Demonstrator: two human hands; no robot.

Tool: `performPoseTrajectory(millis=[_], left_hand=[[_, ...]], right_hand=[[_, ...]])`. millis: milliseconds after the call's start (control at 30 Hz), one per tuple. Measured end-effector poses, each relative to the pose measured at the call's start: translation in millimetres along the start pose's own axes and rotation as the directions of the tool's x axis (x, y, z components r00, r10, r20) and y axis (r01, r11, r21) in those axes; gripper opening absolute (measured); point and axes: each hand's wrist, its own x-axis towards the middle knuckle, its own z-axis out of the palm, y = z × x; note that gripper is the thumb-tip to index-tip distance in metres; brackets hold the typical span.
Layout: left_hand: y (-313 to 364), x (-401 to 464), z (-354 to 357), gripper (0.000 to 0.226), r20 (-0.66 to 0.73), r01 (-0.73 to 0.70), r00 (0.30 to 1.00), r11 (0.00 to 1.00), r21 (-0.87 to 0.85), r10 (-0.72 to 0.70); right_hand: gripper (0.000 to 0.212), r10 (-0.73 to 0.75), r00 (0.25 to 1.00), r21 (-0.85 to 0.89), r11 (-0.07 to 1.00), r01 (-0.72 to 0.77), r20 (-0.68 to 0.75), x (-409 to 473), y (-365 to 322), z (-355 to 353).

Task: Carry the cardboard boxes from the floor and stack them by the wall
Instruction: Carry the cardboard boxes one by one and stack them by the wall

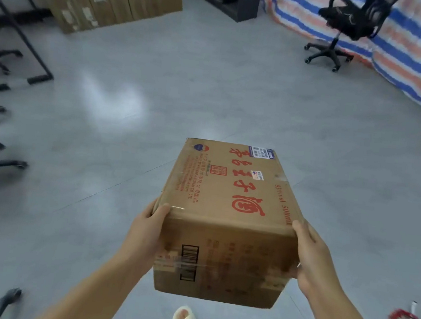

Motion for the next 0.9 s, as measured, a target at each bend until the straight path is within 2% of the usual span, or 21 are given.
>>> performPoseTrajectory(millis=[167,367,600,900], left_hand=[[14.6,26.1,-53.4,0.025,-0.071,-0.002,0.997,0.997,-0.074,-0.004],[35.5,59.1,-75.0,0.024,-0.117,0.027,0.992,0.988,-0.155,-0.046],[82.1,132.3,-62.6,0.03,-0.151,0.025,0.987,0.981,-0.195,-0.055],[187.9,255.7,-22.8,0.028,-0.234,-0.02,0.971,0.97,-0.244,-0.039]], right_hand=[[0.022,-0.038,0.995,-0.066,0.997,0.044,0.092,2.9,-12.0,71.8],[0.02,-0.045,0.985,-0.124,0.99,0.066,0.167,31.3,-33.0,125.0],[0.015,-0.022,0.98,-0.166,0.984,0.056,0.198,98.8,-77.5,176.6],[0.018,0.013,0.953,-0.189,0.981,0.046,0.302,226.6,-192.4,261.9]])
